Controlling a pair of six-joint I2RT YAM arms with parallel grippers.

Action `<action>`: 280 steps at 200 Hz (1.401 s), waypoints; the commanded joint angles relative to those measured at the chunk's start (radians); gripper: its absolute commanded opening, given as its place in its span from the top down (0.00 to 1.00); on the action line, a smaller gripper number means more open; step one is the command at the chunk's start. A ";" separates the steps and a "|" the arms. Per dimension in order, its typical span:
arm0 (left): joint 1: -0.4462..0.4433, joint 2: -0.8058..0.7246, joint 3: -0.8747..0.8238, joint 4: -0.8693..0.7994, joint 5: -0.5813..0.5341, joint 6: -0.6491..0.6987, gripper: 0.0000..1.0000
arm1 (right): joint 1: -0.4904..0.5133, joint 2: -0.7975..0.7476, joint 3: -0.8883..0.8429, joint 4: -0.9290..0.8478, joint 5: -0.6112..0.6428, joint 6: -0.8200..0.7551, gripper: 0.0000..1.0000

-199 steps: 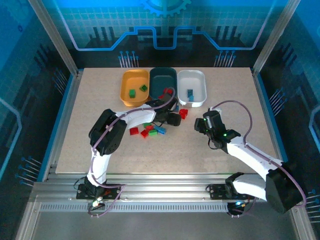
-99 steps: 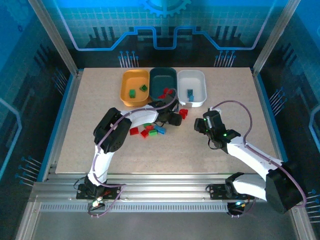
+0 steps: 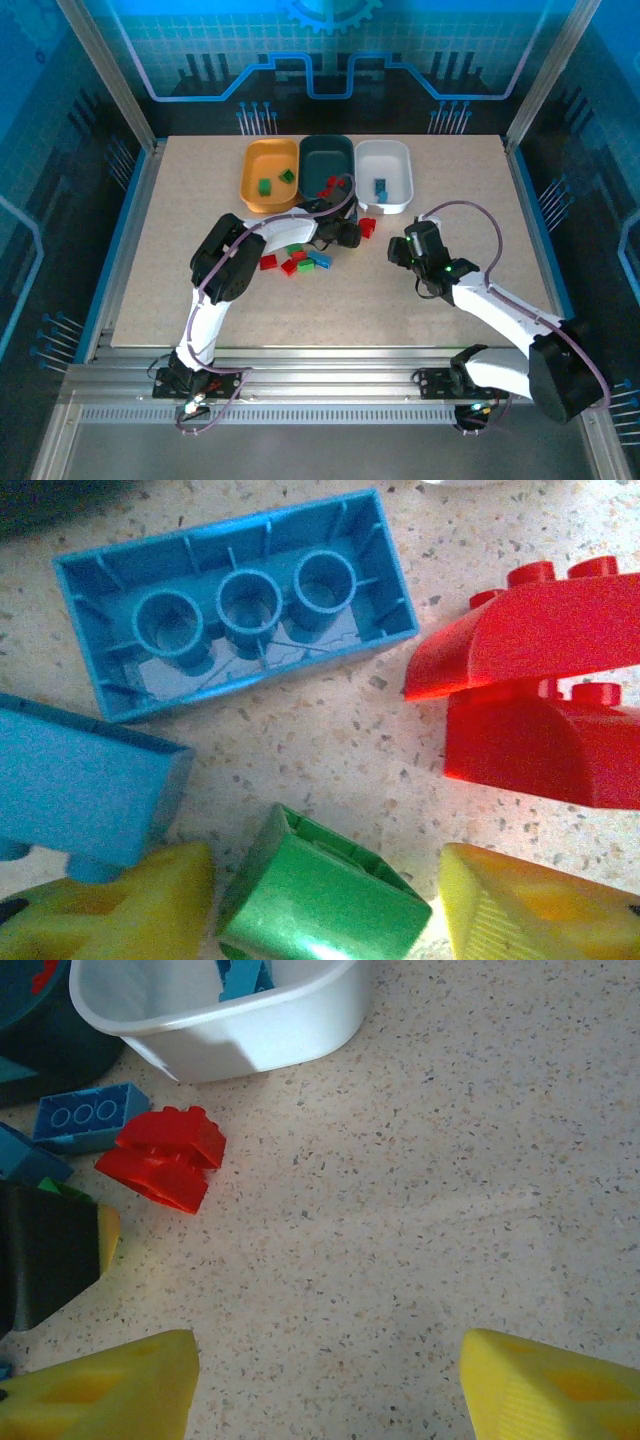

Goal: Sort the legos into containers by color

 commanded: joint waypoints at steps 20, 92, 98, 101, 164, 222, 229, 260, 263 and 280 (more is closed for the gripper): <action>0.001 0.022 -0.027 0.074 0.017 0.021 0.51 | -0.009 0.012 0.021 0.015 -0.006 0.007 0.29; -0.023 -0.045 -0.098 0.082 -0.009 0.038 0.67 | -0.008 0.012 0.022 0.015 -0.009 0.007 0.29; -0.026 -0.056 -0.109 0.083 -0.011 0.038 0.67 | -0.008 0.012 0.022 0.015 -0.008 0.007 0.29; -0.028 -0.063 -0.116 0.083 -0.011 0.039 0.67 | -0.008 0.011 0.022 0.015 -0.008 0.007 0.29; -0.031 -0.268 -0.218 0.061 0.009 0.023 0.68 | -0.006 0.007 0.021 0.016 -0.012 0.007 0.29; 0.228 -0.292 -0.034 -0.113 0.093 -0.037 0.72 | -0.003 0.015 0.023 0.021 -0.023 0.009 0.29; 0.259 -0.272 0.006 -0.135 0.089 -0.044 0.72 | -0.002 0.015 0.024 0.021 -0.024 0.010 0.29; 0.375 -0.125 0.235 -0.238 0.094 -0.065 0.72 | -0.002 0.014 0.024 0.020 -0.022 0.007 0.29; 0.383 -0.106 0.261 -0.247 0.094 -0.068 0.72 | -0.002 0.015 0.024 0.021 -0.022 0.007 0.29; 0.420 -0.008 0.394 -0.302 0.102 -0.091 0.72 | -0.002 0.015 0.026 0.018 -0.016 0.005 0.29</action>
